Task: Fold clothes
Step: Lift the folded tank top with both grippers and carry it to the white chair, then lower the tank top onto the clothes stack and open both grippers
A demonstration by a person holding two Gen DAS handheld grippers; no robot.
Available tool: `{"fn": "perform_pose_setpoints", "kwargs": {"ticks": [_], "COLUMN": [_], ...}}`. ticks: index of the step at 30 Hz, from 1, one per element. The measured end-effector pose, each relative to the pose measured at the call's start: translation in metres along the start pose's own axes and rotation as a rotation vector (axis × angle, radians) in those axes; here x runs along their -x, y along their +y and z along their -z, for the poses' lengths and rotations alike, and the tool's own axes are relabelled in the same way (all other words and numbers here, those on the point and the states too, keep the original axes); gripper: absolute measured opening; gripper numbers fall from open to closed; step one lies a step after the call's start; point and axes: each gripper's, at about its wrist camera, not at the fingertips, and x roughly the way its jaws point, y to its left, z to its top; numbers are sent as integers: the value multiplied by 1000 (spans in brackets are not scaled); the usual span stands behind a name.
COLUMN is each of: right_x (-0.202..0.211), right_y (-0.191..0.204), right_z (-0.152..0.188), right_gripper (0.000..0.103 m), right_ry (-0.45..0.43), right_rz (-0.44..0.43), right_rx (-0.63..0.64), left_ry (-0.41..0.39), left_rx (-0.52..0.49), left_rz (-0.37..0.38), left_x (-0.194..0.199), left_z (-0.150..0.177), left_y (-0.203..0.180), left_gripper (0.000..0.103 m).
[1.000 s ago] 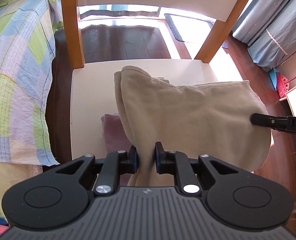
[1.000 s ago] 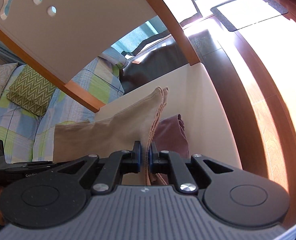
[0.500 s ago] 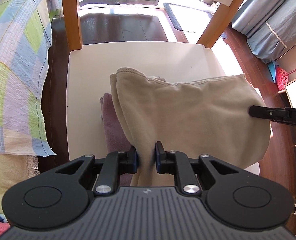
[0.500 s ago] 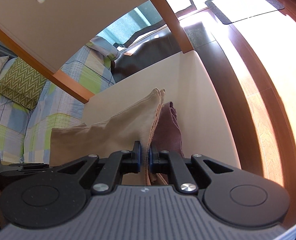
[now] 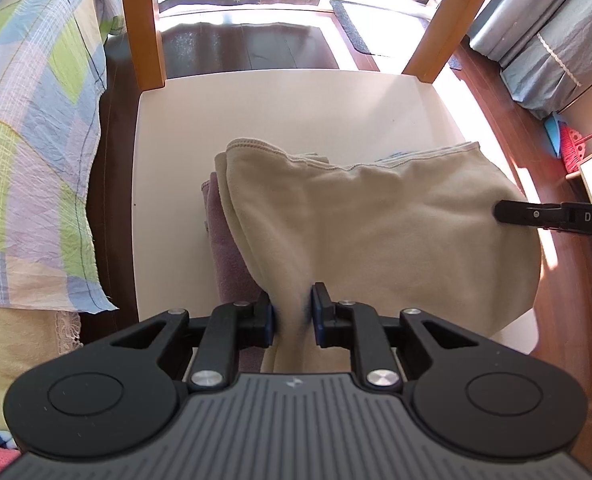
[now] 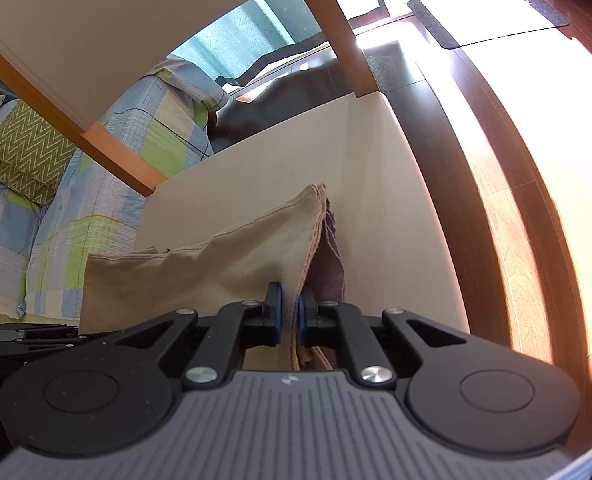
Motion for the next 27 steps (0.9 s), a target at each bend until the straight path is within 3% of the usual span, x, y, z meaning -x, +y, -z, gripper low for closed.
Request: {"fn": "perform_pose_setpoints", "kwargs": {"ticks": [2, 6, 10, 15, 18, 22, 27], "right_x": [-4, 0, 27, 53, 42, 11, 27], "right_y": [0, 5, 14, 45, 57, 40, 33], "right_z": [3, 10, 22, 55, 74, 87, 81], "right_gripper": [11, 32, 32, 31, 27, 24, 25], "right_ry": [2, -31, -94, -154, -116, -21, -63], "right_rz": [31, 158, 231, 159, 128, 244, 316], "right_rx": [17, 81, 145, 345, 425, 445, 446], "left_ry": [-10, -67, -113, -136, -57, -14, -56], "left_rx": [-43, -130, -161, -95, -76, -35, -13], "left_rz": [-59, -202, -273, -191, -195, -175, -175], "left_x": [-2, 10, 42, 65, 39, 20, 42], "left_z": [2, 6, 20, 44, 61, 71, 73], "left_y": [-5, -13, -10, -12, -17, -16, -15], "left_gripper": [42, 56, 55, 55, 54, 52, 50]}}
